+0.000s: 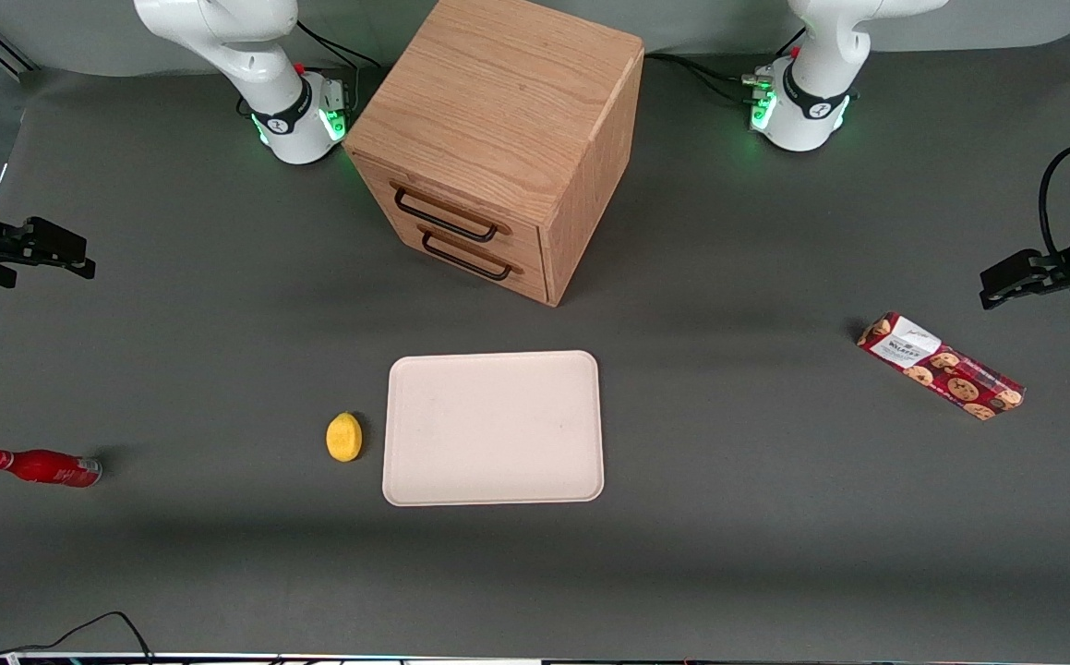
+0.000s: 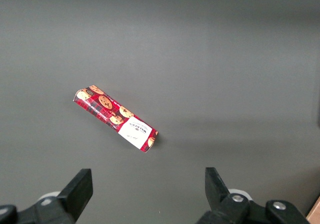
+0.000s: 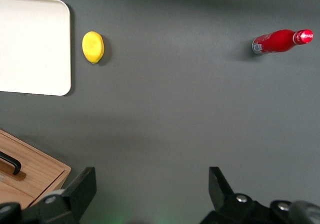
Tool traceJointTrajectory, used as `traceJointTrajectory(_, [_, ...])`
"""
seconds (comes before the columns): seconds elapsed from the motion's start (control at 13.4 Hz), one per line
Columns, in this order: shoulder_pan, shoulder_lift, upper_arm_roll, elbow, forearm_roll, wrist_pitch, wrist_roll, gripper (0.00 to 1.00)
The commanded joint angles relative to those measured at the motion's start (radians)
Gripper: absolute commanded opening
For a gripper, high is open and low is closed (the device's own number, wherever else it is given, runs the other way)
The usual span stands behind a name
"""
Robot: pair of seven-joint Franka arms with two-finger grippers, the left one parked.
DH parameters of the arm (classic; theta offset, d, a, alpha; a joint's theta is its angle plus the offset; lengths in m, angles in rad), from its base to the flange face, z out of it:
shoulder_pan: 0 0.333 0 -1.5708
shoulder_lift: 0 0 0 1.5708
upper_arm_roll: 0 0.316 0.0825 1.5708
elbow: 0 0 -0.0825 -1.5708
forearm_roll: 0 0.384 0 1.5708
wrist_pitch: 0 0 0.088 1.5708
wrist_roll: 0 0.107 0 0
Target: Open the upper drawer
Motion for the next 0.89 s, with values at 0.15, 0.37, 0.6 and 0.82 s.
traceJointTrajectory(0.15, [-0.011, 0.001, 0.013, 0.012, -0.022, -0.006, -0.003, 1.0])
traceJointTrajectory(0.37, [-0.012, 0.004, 0.012, 0.012, -0.02, -0.008, -0.012, 1.0])
traceJointTrajectory(0.6, [-0.012, 0.003, 0.012, 0.012, -0.02, -0.009, -0.015, 1.0])
traceJointTrajectory(0.82, [-0.015, 0.003, 0.012, 0.012, -0.02, -0.011, -0.018, 1.0])
